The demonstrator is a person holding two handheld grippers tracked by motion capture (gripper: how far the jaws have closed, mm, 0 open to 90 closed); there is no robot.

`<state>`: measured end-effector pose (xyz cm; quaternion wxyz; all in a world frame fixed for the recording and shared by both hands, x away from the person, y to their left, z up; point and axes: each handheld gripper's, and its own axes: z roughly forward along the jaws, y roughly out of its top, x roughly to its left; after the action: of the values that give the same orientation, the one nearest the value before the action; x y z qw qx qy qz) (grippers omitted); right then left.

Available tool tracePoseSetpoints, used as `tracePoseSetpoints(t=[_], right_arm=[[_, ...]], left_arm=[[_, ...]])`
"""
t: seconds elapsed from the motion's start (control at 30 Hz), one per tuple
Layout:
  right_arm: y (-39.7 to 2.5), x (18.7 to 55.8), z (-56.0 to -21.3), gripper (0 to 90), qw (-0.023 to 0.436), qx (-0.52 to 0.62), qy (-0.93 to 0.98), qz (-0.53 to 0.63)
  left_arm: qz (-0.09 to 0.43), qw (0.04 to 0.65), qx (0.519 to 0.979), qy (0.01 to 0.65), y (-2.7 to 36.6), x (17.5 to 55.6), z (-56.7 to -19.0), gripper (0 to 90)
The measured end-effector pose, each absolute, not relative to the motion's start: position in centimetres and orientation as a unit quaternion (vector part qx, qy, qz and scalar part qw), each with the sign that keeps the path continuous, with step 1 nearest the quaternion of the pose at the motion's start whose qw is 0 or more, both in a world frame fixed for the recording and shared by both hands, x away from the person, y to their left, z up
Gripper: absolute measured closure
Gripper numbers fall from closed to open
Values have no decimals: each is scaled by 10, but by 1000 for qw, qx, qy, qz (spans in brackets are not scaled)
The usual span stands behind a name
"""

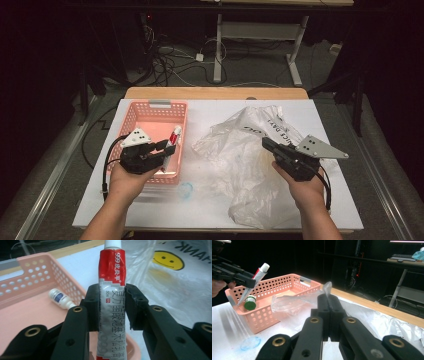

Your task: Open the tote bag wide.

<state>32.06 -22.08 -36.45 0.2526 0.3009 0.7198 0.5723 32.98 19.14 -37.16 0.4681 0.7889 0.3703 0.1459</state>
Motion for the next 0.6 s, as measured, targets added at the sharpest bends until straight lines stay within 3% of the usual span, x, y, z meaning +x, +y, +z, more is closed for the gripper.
tracePoseSetpoints(t=[0.6], right_arm=[[-221,320,-363,900,253,298,719,575]], left_arm=[[109,466,815,328,151,318,-381,656]])
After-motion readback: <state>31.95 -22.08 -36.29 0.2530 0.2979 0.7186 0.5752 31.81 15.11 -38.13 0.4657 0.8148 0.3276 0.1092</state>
